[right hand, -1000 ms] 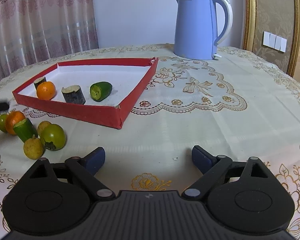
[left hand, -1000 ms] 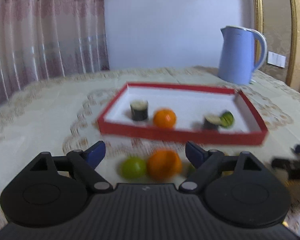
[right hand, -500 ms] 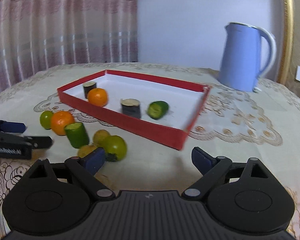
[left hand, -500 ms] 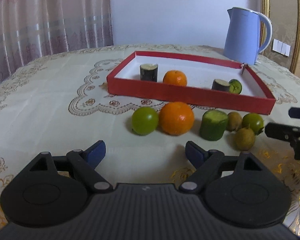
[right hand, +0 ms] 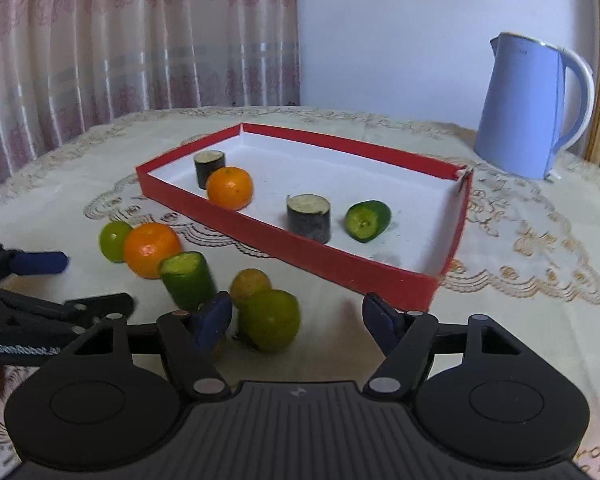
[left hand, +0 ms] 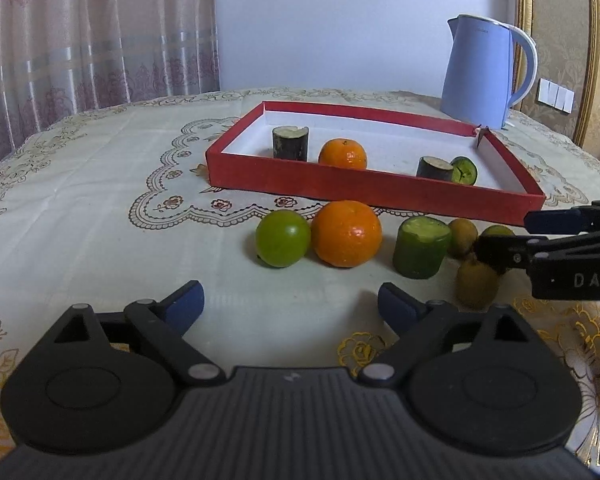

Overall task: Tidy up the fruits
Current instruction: 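Close the right gripper around the round green lime on the cloth, then carry the green lime into the red tray and open the right gripper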

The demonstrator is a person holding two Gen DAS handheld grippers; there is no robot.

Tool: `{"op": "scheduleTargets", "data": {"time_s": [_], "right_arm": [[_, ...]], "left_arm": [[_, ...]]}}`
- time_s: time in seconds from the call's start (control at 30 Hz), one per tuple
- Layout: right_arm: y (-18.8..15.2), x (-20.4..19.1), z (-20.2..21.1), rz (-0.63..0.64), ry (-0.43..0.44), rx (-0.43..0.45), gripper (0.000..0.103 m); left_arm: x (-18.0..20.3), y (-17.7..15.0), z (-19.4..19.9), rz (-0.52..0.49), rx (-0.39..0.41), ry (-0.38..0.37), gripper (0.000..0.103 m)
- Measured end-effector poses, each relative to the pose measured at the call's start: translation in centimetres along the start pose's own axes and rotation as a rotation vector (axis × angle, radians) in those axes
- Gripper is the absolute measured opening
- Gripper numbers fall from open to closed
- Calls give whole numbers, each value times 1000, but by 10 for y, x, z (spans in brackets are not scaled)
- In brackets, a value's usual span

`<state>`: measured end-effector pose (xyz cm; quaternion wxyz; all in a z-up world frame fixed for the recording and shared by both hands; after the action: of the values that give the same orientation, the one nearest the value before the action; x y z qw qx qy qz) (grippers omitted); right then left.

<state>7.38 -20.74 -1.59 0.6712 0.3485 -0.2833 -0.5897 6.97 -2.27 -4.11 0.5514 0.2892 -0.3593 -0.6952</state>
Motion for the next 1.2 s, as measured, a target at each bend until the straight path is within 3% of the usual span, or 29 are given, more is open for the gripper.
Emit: {"op": "scheduleTargets", "data": {"time_s": [0.07, 0.13, 0.17, 0.3, 0.67, 0.97, 1.2], "right_arm": [[0, 1, -4, -5, -9, -8, 71], [-1, 3, -10, -19, 5, -33, 58], [-4, 3, -14, -25, 18, -50, 57], [-9, -8, -8, 31, -3, -18, 35], [-10, -4, 7, 63, -47, 36, 34], [23, 18, 21, 111, -164, 133, 34], [40, 47, -18, 69, -212, 69, 34]], "left_arm": [[0, 0, 0, 0, -1, -1, 93], [0, 0, 0, 1, -1, -4, 94], [0, 0, 0, 2, -2, -5, 95], [-1, 0, 0, 4, -4, -7, 96], [1, 0, -1, 0, -7, -5, 97], [2, -1, -1, -4, -11, -8, 100], [2, -2, -1, -3, -11, -9, 101]]}}
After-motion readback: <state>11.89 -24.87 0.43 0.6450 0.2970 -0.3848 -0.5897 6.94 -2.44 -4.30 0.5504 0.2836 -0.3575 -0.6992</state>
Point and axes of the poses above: each gripper's, at about its wrist camera, not at the fingertips, and z roughly against the way its jaws point, x to its right, y to its top, the point moved 5 cm from there along -z, roughly the way its jaws point, and after that the axes turned 1 degree about y, right-handed, at the moved point
